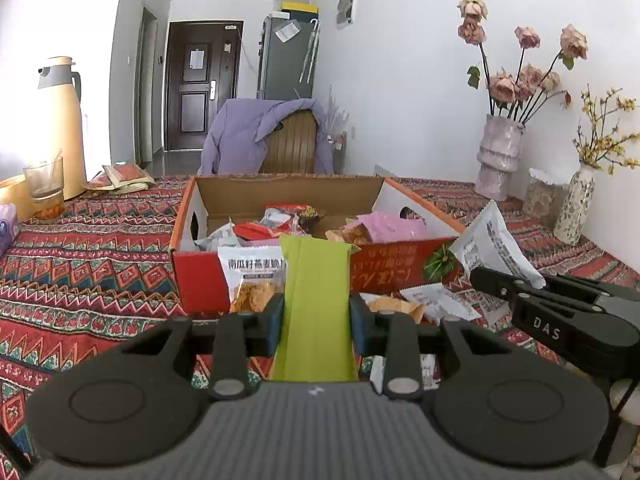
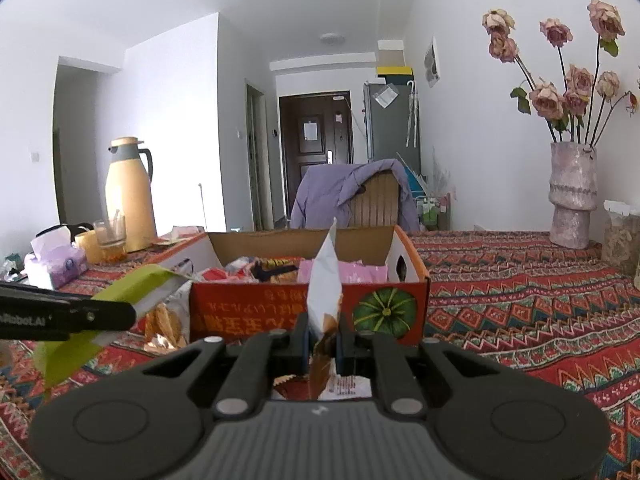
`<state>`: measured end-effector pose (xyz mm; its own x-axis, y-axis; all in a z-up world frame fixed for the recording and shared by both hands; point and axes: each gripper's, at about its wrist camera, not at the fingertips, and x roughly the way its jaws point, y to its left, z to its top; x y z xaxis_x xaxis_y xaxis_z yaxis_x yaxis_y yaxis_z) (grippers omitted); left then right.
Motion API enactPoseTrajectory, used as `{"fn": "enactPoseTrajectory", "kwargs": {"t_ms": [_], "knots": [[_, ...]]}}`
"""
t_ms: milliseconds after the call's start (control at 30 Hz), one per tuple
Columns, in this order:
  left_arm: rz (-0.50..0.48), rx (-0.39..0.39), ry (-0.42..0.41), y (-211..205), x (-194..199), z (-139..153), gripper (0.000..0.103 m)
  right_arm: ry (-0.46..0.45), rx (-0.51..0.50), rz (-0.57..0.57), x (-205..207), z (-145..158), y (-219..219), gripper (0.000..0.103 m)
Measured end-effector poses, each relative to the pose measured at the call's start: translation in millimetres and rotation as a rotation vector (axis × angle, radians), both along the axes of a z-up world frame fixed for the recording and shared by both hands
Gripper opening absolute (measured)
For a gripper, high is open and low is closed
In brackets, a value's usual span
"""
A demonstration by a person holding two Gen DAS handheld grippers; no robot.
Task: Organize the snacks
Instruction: 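Carry the green bar and white wrapper into the box and open both tools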
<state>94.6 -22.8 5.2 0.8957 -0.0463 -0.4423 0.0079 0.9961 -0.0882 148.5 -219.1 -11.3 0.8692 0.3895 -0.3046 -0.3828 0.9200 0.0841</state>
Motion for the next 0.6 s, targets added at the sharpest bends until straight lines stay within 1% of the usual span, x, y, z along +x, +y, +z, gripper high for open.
{"fn": "enactPoseTrajectory", "kwargs": {"t_ms": [167,333,467,600], "knots": [[-0.002,-0.007,-0.022,0.6,3.1,8.1,0.034,-0.032,0.013,0.011,-4.2,14.4,2.5,0.011],[0.001,-0.014,-0.055,0.5,13.7,22.1,0.034,-0.073,0.02,0.014,-0.7,32.6,8.3,0.011],[0.007,-0.022,-0.077,1.1,25.8,34.0,0.034,-0.09,0.017,0.011,12.2,42.6,12.4,0.011],[0.009,-0.02,-0.09,1.6,41.8,44.8,0.034,-0.071,0.031,0.007,32.6,47.9,14.5,0.011]]}}
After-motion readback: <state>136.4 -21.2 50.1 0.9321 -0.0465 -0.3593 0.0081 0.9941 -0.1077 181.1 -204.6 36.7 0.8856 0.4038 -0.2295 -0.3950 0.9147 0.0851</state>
